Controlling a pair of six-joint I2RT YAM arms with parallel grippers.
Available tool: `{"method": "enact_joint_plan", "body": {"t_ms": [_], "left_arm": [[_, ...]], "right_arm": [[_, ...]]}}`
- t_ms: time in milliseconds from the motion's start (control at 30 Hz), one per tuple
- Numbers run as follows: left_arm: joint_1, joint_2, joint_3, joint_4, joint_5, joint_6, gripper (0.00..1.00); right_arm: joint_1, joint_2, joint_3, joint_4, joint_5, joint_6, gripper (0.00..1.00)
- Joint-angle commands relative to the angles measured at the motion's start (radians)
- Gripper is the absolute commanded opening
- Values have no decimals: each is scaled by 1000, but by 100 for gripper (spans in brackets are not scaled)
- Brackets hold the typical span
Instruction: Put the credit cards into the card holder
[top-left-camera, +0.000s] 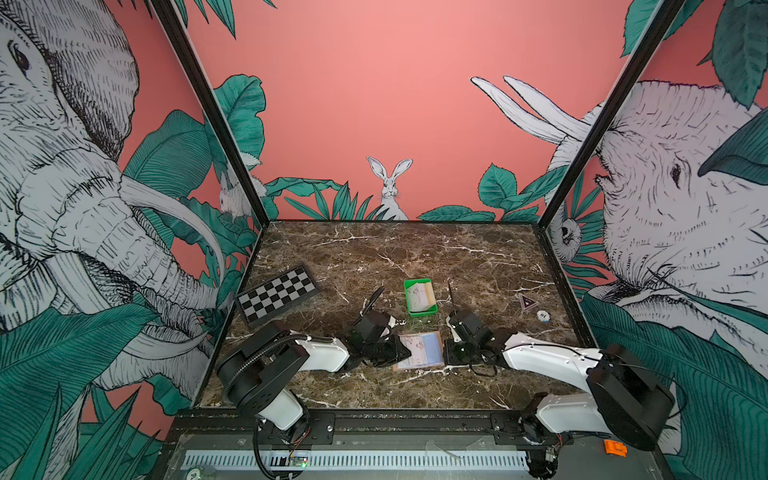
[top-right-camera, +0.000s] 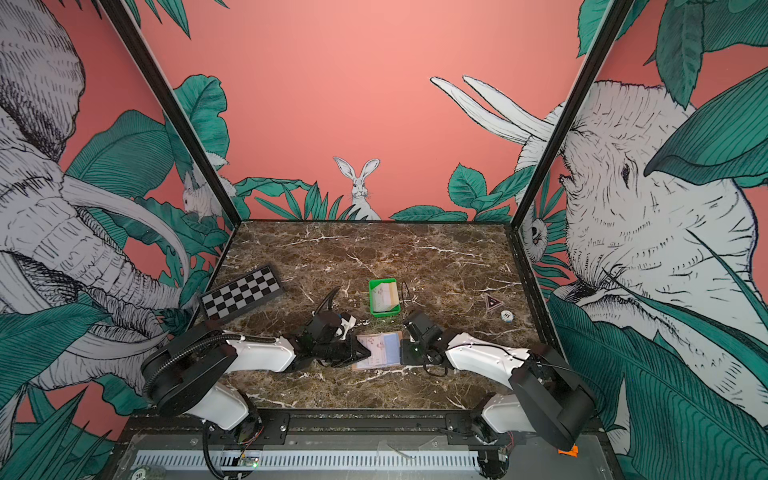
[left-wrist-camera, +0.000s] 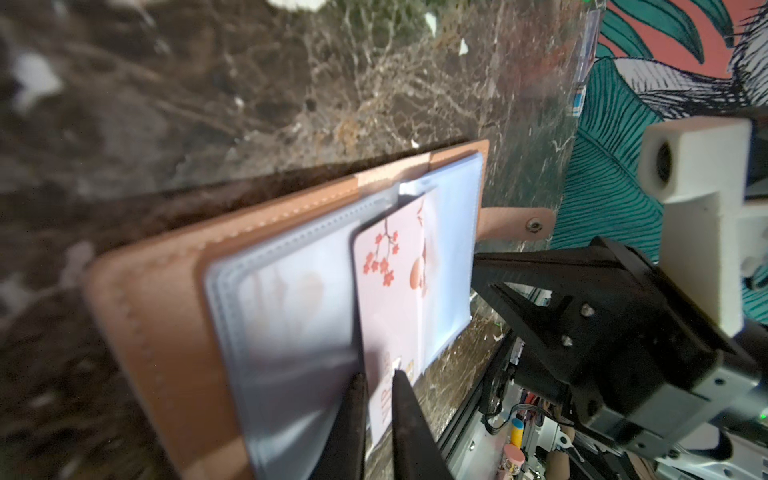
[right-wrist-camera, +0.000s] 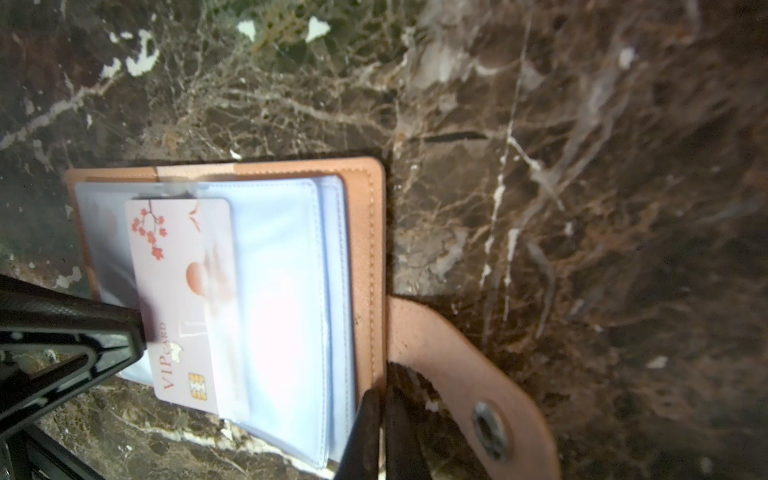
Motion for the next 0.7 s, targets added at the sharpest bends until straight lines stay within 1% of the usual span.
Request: {"method": "enact_joint_plan", "body": {"t_ms": [0,300,667], "left_arm": [[-7,-2,17,-80,-30,26,13],[-17,17,41,-75,-25,32,9],[-30,60,65,-11,-4,6,8]], "right_arm": [[11,23,0,-67,24,-10,7],[13,25,8,-79,28,-14,7],[14,29,14,-77,25,-17,7]]}}
